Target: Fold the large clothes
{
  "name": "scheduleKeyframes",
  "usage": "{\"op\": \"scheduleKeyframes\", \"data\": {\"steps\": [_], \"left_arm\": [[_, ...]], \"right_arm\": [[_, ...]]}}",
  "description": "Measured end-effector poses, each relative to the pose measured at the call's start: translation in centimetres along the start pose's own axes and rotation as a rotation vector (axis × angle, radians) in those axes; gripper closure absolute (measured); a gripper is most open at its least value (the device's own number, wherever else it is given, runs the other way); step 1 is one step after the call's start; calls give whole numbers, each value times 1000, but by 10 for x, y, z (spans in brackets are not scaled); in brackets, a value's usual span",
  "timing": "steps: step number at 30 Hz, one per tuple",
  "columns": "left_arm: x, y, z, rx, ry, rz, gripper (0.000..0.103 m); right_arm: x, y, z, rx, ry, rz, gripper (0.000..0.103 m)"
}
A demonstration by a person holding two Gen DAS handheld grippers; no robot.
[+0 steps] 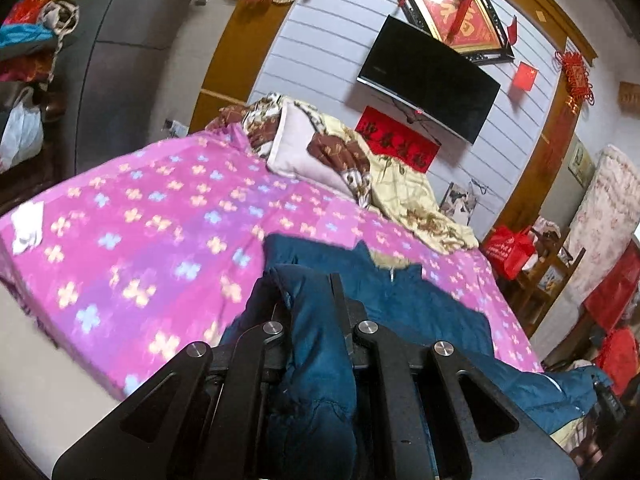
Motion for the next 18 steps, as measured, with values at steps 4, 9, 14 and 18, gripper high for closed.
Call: {"op": "scheduleKeyframes", "data": {"steps": [4,9,14,18], "left_arm": [[-5,-22,-45,-24,-91,11,96],[-59,-37,-90,-71,-136,-16,96],[-172,-19,-96,-83,-56,-103,96],[-247,-9,-82,-101,16,-142,96]], "right_arm": [[-24,9,-39,14,-65,3,93],[-63,23,-96,24,-178,9,93],[-149,6,-116,-23,-158,25,93],[-225,-20,-109,-38,-100,78,93]]}}
Point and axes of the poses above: each gripper's, at about its wrist camera, not at the fingertips, and x roughly against the way its jaws point, y to its left, z to its underside, the point moved 10 cm from there along -x, roughly the way its jaws point, and after that the axes turned 1 degree about z, right-handed, at the moved point
